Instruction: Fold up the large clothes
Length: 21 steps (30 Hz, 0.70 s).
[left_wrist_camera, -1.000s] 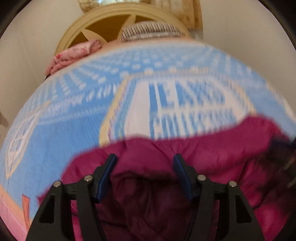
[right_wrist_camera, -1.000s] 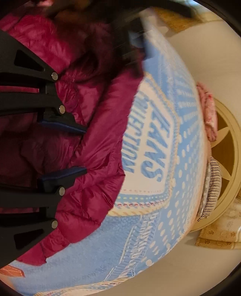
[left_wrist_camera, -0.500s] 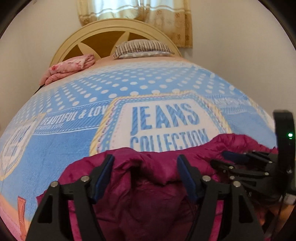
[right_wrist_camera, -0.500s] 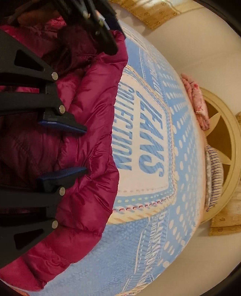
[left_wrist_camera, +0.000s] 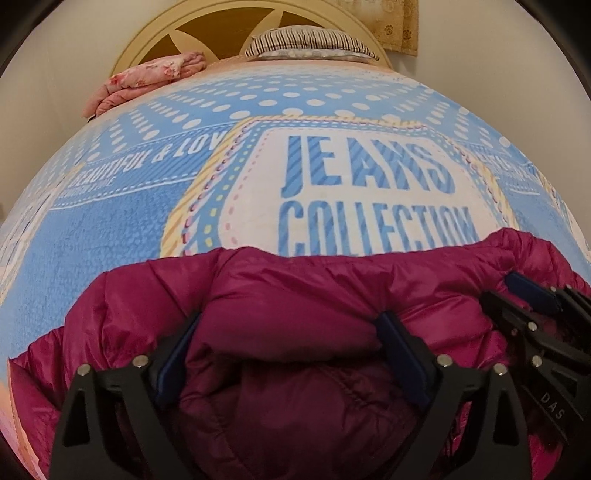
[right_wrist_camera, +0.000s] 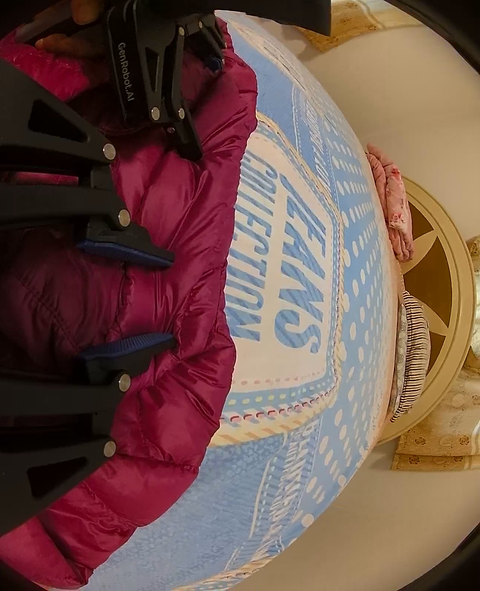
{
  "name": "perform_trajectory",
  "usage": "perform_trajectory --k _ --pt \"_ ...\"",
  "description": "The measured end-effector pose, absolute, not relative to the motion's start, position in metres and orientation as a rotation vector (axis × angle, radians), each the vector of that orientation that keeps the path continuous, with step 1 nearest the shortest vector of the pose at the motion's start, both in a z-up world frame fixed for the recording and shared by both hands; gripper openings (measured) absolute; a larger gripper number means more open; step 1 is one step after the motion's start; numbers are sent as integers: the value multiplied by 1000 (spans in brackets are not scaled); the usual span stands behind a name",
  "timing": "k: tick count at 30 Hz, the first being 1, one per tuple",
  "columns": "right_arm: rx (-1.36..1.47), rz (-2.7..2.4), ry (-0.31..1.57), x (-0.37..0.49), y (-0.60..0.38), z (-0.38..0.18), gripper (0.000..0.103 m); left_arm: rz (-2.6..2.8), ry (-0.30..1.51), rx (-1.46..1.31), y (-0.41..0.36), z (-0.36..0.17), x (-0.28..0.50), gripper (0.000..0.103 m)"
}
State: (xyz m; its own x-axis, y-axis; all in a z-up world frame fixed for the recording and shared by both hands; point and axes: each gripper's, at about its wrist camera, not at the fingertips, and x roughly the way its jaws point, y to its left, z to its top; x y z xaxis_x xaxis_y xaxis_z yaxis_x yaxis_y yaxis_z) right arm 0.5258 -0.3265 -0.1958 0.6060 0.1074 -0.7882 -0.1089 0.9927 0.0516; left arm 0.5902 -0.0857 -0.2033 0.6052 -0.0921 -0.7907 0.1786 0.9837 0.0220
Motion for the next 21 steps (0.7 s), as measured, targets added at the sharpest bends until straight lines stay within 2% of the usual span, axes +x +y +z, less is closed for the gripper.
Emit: perform_trajectory --k 4,21 --pt "-22 114 909 525 -324 -196 39 -141 911 111 -88 -202 590 101" --pt "-76 84 909 526 -317 -198 40 -145 922 94 -86 -206 591 103"
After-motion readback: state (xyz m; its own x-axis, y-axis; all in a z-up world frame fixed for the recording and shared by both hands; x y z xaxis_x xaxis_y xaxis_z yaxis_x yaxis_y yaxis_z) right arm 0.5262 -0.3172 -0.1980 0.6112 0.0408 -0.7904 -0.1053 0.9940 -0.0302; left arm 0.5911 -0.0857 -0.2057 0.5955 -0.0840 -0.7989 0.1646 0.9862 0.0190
